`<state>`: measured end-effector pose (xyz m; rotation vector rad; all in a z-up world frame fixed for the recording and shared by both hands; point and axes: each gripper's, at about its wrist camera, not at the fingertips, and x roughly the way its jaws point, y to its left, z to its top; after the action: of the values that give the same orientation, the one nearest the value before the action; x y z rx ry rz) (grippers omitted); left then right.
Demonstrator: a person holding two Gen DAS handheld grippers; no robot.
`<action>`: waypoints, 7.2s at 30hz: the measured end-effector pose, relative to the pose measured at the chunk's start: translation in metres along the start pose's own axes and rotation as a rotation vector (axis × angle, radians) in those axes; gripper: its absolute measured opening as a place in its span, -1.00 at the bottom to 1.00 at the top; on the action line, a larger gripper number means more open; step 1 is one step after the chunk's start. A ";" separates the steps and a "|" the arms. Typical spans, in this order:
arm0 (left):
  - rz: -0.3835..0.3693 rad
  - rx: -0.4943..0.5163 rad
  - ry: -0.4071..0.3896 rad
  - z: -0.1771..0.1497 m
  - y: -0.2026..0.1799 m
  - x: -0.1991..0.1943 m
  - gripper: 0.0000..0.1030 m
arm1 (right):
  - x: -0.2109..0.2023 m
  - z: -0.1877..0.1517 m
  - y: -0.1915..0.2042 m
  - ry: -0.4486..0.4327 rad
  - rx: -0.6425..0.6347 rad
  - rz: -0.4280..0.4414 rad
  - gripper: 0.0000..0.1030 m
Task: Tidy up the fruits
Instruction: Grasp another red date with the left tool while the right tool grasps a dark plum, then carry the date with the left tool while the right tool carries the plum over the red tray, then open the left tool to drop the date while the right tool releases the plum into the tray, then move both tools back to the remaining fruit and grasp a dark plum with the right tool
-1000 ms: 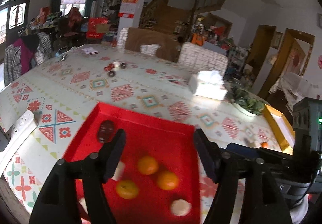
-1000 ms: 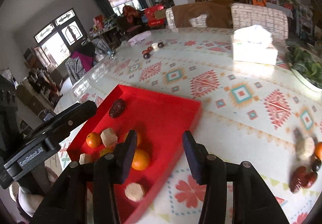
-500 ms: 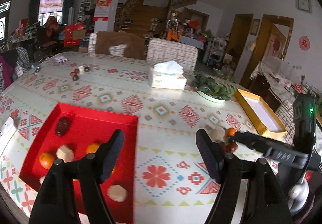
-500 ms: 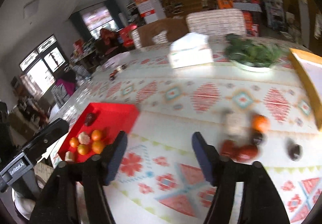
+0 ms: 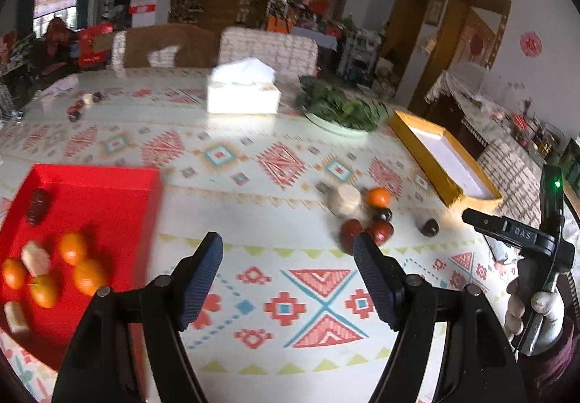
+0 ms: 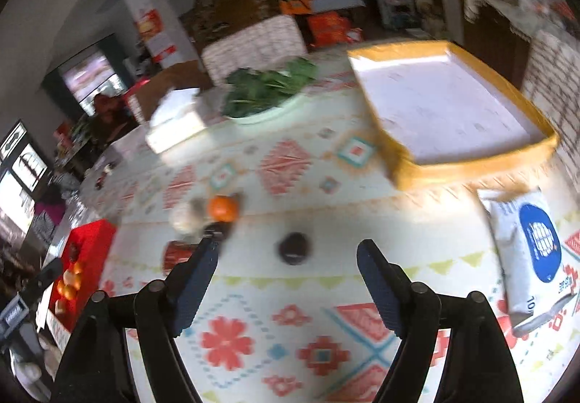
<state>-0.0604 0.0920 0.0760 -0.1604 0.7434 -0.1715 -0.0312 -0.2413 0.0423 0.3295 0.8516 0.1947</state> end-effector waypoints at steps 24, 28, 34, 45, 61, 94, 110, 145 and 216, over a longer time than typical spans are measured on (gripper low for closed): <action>-0.104 0.174 0.161 -0.007 -0.060 0.108 -0.15 | 0.059 -0.003 0.030 0.075 -0.205 -0.130 0.33; -0.105 0.175 0.167 -0.007 -0.060 0.116 -0.16 | 0.065 -0.004 0.026 0.087 -0.192 -0.125 0.18; -0.110 0.159 0.191 -0.005 -0.057 0.124 -0.16 | 0.067 -0.003 0.028 0.082 -0.204 -0.133 0.17; -0.091 0.168 0.155 -0.005 -0.058 0.116 -0.52 | 0.066 -0.005 0.030 0.077 -0.203 -0.131 -0.05; -0.069 0.135 0.065 -0.014 -0.036 0.062 -0.56 | 0.040 -0.021 0.024 0.070 -0.123 -0.040 -0.42; 0.054 -0.213 -0.153 -0.049 0.151 -0.084 -0.56 | 0.035 -0.065 0.252 0.152 -0.369 0.320 -0.42; 0.111 -0.267 -0.108 -0.064 0.202 -0.077 -0.56 | 0.104 -0.083 0.374 0.244 -0.508 0.345 -0.42; 0.118 -0.285 -0.088 -0.057 0.203 -0.063 0.21 | 0.153 -0.071 0.387 0.269 -0.458 0.339 -0.22; 0.109 -0.052 -0.062 -0.051 0.054 -0.062 0.71 | -0.040 -0.023 -0.004 -0.064 -0.016 -0.085 0.65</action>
<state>-0.1349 0.1529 0.0686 -0.1740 0.6928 -0.0433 -0.0742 -0.2524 0.0546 0.2827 0.7987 0.1114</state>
